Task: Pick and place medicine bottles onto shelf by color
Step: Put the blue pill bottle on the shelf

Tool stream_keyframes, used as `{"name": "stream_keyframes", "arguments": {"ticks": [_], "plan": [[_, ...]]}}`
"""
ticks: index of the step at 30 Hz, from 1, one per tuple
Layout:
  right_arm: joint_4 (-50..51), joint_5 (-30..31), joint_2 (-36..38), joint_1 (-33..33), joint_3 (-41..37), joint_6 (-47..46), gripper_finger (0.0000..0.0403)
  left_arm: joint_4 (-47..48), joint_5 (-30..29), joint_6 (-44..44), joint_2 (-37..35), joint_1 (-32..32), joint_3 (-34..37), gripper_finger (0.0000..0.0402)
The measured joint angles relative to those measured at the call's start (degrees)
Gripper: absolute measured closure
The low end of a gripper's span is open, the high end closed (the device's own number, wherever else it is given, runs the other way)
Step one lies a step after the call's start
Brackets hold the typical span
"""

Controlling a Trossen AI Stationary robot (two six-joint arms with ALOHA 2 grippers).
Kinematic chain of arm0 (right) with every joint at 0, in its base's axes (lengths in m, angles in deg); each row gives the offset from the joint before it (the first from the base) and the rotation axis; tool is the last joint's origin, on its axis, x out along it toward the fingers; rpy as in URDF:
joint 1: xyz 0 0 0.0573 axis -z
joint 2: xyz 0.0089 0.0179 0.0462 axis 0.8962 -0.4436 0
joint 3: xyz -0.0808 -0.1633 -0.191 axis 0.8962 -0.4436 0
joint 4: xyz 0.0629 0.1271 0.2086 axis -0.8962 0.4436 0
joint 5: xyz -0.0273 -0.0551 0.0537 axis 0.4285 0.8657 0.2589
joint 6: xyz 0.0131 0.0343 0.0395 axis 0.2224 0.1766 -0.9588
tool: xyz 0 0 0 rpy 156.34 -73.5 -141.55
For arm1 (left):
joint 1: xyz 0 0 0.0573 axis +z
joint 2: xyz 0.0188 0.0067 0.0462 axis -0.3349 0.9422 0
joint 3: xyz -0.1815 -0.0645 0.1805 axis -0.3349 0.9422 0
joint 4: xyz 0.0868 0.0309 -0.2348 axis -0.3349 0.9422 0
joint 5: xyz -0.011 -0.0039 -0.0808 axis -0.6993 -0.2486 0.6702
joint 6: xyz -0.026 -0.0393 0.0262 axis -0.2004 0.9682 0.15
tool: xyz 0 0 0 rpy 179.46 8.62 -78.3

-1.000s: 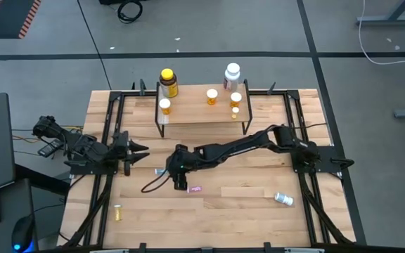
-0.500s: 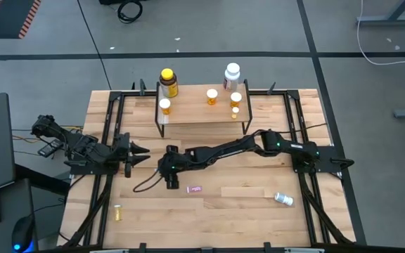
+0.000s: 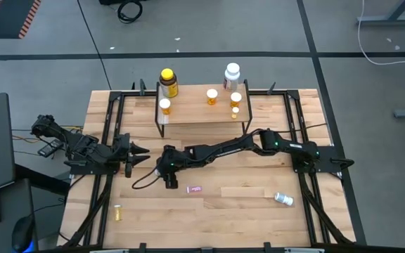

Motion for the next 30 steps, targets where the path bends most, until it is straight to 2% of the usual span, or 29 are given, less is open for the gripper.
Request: {"name": "stream_keyframes", "arguments": {"ticks": [9, 14, 30], "plan": [[-1.16, 0.64, -2.58, 0.0, -0.12, -0.11, 0.0154, 0.15, 0.0, 0.71, 0.0, 0.0, 0.0, 0.0271], [-1.59, 3.07, -2.78, 0.02, -0.07, 0.0, 0.0154, 0.97, 0.01, 1.49, 0.0, 0.0, 0.0, 0.0271], [-2.26, 0.56, -2.78, 0.0, -0.03, -0.09, 0.0154, 0.99, -0.43, 1.31, 0.0, 0.0, 0.0, 0.0271]]}}
